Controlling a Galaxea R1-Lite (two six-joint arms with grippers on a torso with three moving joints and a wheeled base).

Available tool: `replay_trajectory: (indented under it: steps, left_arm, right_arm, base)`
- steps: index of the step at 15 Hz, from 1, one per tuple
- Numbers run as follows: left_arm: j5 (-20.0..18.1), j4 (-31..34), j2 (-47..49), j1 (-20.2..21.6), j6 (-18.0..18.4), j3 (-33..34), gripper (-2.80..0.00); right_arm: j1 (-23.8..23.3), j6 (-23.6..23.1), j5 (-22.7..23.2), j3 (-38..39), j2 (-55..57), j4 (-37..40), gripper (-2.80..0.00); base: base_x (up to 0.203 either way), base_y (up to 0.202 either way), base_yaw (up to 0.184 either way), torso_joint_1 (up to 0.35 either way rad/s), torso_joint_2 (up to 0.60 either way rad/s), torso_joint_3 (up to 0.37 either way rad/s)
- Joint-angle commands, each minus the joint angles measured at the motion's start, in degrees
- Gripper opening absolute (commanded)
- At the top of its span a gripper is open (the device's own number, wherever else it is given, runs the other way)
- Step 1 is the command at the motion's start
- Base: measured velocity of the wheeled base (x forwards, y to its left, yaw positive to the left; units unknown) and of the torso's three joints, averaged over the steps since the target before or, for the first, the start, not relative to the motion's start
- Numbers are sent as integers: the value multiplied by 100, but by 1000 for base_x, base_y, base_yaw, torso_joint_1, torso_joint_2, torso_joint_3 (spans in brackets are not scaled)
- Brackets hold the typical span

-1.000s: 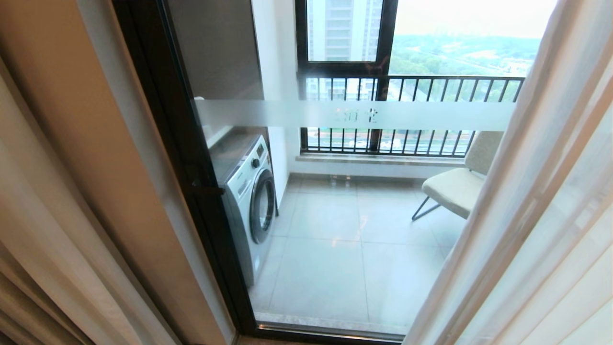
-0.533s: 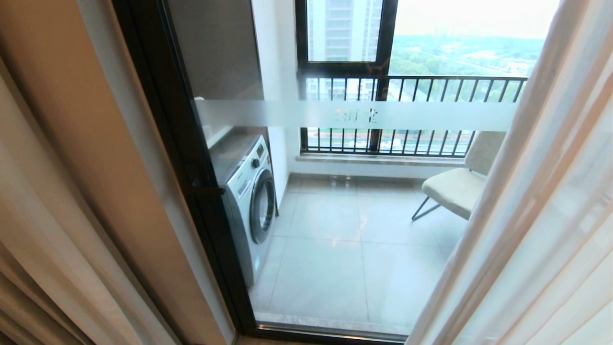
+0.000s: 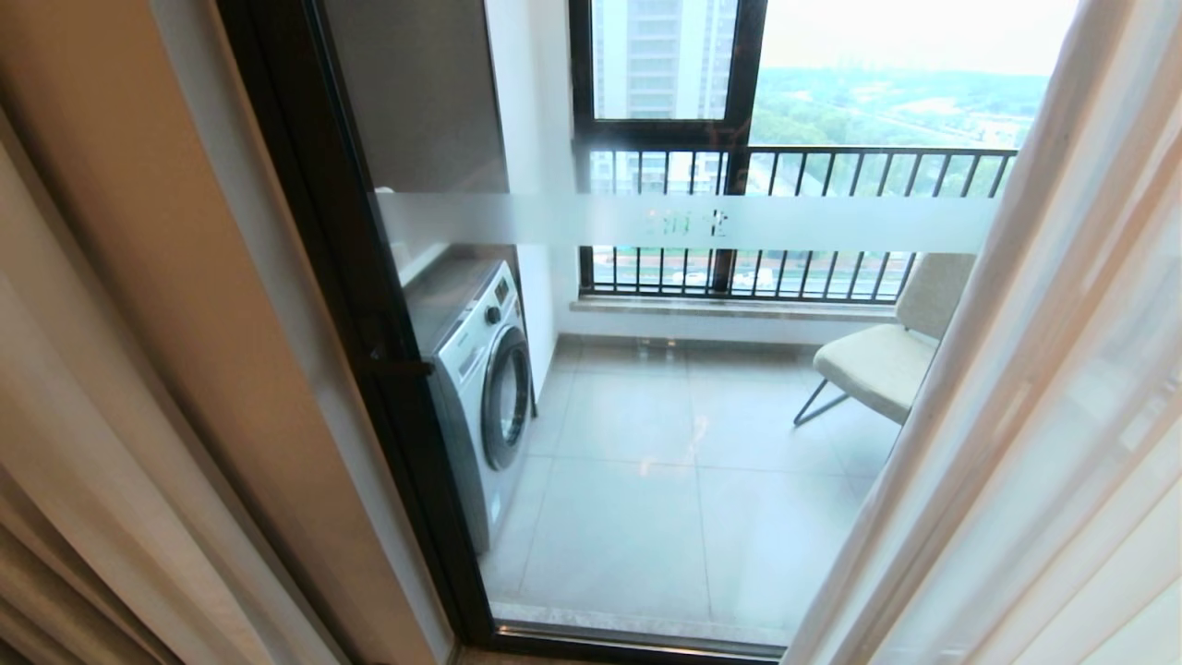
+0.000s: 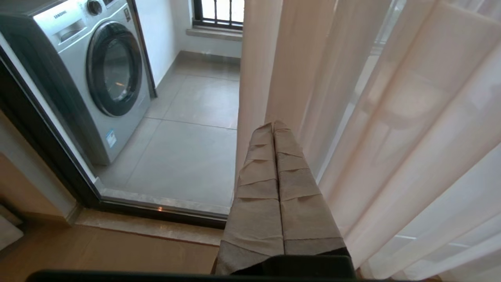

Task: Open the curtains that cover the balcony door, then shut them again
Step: Close the inner curtains on both sides

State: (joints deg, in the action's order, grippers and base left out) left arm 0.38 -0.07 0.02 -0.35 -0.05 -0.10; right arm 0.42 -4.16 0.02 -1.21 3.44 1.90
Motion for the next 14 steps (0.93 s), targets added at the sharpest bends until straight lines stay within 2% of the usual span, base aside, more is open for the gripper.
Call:
replay_trajectory:
  steps: [1, 5, 8, 14]
  left_arm:
    - [6, -1, -2, 0, -4, 8, -280]
    - [6, -1, -2, 0, -4, 1, -280]
    - [6, -1, -2, 0, -4, 1, -280]
    - [6, -1, -2, 0, -4, 1, -280]
  right_arm:
    - [-15, 3, 42, 24, -336, 21, -280]
    - [-15, 46, 33, 33, -339, 12, -280]
    - [-15, 433, -2, 51, -336, -14, -280]
    - [-15, 433, -2, 51, -336, -14, -280]
  base:
    - [0, 0, 0, 0, 0, 0]
    - [0, 0, 0, 0, 0, 0]
    - [0, 0, 0, 0, 0, 0]
    - [0, 0, 0, 0, 0, 0]
